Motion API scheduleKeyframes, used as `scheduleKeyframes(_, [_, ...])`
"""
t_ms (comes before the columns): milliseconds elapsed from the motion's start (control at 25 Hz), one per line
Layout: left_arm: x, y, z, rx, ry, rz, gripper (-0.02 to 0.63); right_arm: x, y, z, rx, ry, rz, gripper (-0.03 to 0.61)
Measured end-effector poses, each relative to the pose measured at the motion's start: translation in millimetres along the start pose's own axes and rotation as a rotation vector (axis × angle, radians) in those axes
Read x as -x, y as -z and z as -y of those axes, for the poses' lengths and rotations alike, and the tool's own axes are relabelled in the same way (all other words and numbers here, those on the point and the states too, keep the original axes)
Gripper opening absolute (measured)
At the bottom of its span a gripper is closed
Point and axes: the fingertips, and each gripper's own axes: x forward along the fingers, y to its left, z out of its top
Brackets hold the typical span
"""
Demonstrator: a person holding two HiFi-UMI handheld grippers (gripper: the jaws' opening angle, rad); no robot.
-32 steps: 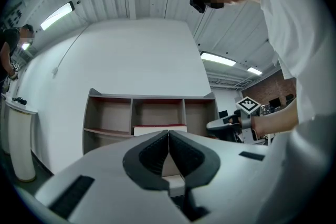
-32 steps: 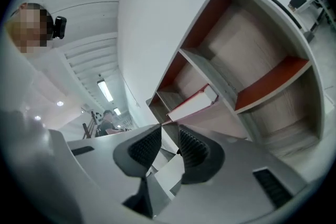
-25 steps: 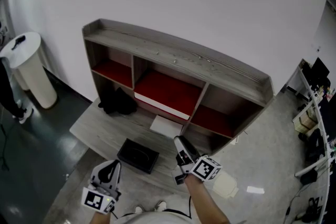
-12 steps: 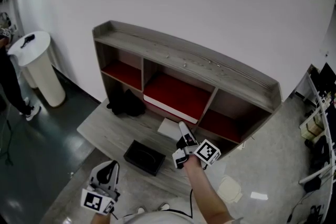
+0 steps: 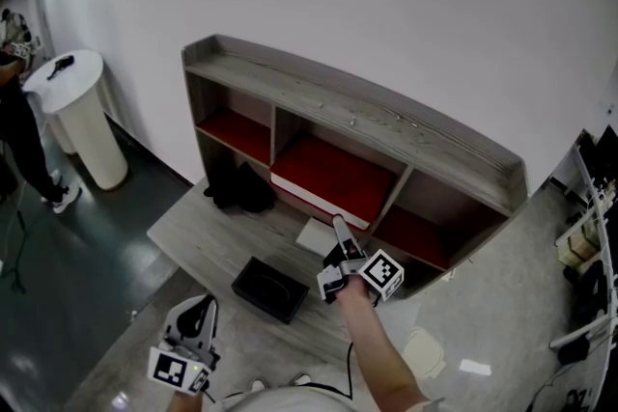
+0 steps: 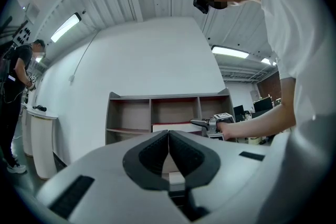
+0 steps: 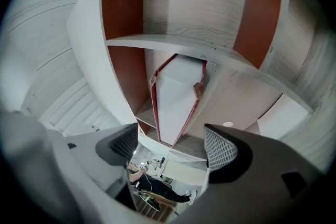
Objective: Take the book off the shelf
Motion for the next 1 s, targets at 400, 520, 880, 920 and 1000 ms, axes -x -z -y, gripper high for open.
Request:
scheduleKeyframes(400, [-0.5, 0.4, 1.0, 0.005, -0.008, -0.004, 0.021, -24.8, -23.3, -8.4, -0.097, -0.03, 0.068, 0.417])
scheduleKeyframes(520, [-0.3, 0.5, 1.3, 0.004, -0.007, -0.016, 0.02, -32.3, -28.4, -9.0, -0.146, -0.025, 0.095, 0.417])
scheduleKeyframes(880, [5.0, -0.4, 0.0, 0.014, -0.023, -0.015, 0.021, -33.8, -29.3, 9.6, -0.231, 0.02, 0.169, 0.416])
scheduleKeyframes(920, [5.1, 0.6, 0.6, 0.015, -0.02, -0.017, 0.02, -35.0, -28.5, 10.7, -0.232, 0.026, 0.175, 0.414])
scheduleKeyframes(1000, [4.7, 2.4, 2.9, 0.009, -0.009, -0.019, 0.021, -37.2, -28.1, 14.8, -0.236, 0.039, 0.187, 0.414])
